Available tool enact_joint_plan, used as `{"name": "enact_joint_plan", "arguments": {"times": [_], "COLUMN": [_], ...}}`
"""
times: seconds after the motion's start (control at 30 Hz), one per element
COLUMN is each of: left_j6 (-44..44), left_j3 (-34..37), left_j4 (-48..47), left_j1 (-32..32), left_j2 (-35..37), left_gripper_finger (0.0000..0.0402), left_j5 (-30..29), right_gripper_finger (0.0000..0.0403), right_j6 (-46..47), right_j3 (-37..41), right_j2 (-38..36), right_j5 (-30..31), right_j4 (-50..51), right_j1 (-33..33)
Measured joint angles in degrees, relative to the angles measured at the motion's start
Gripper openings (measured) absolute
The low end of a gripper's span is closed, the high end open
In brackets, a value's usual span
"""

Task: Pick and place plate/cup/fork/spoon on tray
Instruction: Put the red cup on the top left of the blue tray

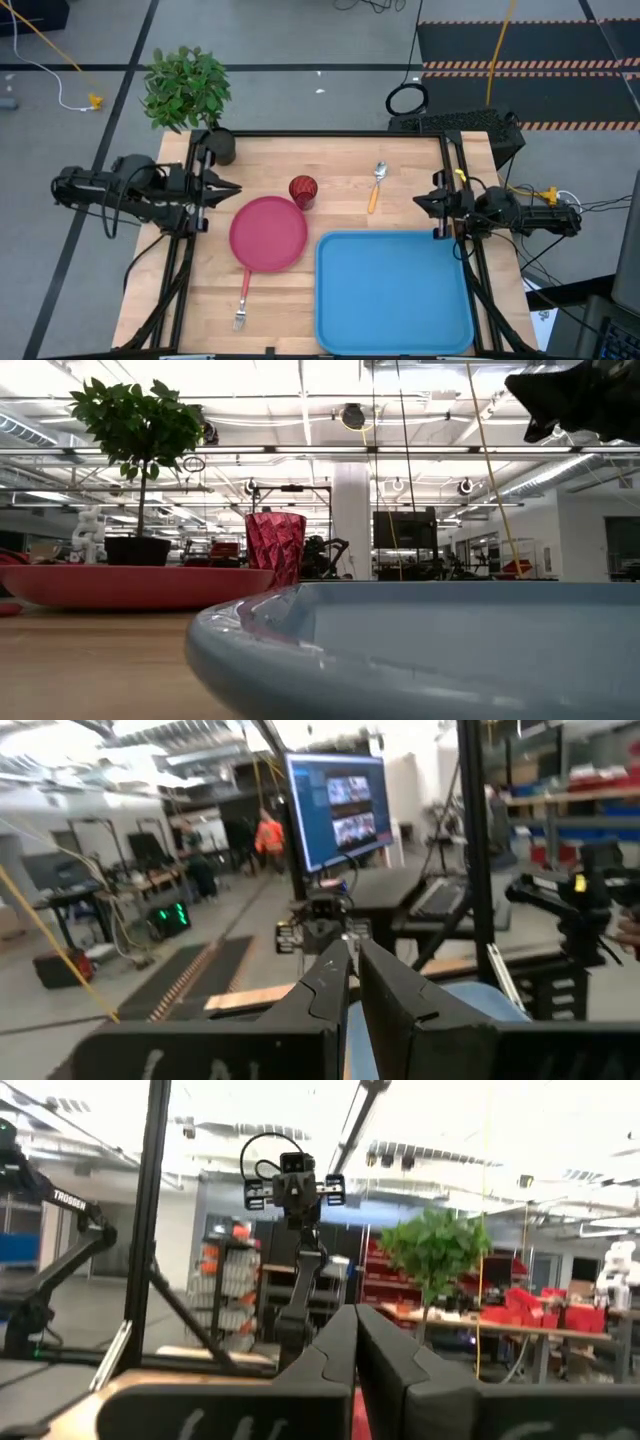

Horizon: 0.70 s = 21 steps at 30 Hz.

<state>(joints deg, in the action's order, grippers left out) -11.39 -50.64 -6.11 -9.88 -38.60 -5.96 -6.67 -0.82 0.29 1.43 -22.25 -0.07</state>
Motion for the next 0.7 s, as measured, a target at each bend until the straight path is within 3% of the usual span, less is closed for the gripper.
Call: {"name": "enact_joint_plan", "arguments": {"times": [0.37,0.57,0.7], "left_j6": [0.44,-3.38,-5.43], "left_j3": [-23.28,-27.45,-27.70], "left_j4": [-15.01,-15.62,-15.83], "left_j1": [-2.17,-2.36,-1.44], "left_j2": [-17.66,-22.86,-24.89], "left_gripper_finger": [0.0033,0.0033,0.0033], "left_j5": [-0.04,-0.09,-1.40], "right_gripper_finger": [0.0000,0.0000,0.0000], "right_j6": [1.42,16.75,20.60], "right_j3": [0.00,-0.12,-2.25], "right_j2": [-0.02,0.00,0.73], "right_j5": [0.22,0.22,-0.33], "right_j4": [-0.88,-1.08,-0.51], "right_j1": [0.00,0.01,0.38]}}
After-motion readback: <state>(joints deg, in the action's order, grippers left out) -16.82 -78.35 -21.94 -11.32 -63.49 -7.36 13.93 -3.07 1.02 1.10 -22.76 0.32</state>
